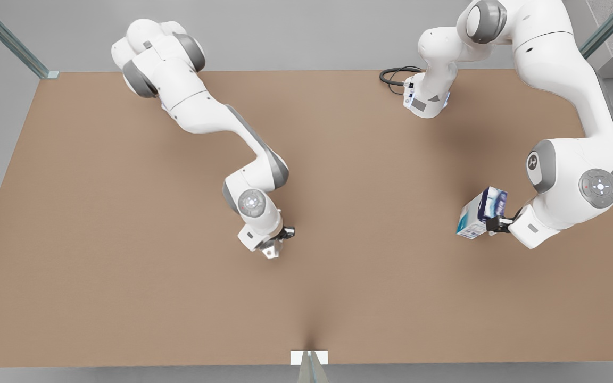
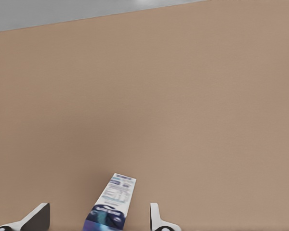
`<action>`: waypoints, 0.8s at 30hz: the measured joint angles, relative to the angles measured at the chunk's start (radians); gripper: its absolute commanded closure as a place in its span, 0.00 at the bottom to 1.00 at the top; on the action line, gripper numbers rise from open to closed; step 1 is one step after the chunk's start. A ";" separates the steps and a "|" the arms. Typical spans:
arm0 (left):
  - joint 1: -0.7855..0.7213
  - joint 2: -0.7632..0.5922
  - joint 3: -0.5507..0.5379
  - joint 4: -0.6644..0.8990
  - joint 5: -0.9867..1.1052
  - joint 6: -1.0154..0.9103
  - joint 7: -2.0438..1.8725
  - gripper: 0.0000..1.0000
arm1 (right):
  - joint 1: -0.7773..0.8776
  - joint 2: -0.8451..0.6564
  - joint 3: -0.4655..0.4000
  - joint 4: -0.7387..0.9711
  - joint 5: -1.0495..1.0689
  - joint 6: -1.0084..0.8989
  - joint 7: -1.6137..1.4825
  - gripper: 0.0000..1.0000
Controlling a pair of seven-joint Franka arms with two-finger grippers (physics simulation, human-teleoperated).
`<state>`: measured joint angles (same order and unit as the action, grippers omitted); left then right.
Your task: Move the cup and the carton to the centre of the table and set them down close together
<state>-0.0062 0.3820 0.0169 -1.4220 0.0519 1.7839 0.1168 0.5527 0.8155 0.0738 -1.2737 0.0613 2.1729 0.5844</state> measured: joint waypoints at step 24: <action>-0.002 -0.078 0.017 -0.160 -0.001 0.054 0.145 0.00 | 0.109 0.176 -0.017 0.208 -0.005 0.116 0.209 0.22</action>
<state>-0.0079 0.3036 0.0337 -1.5822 0.0512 1.8377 0.2619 0.6618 0.9919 0.0567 -1.0659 0.0568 2.2893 0.7930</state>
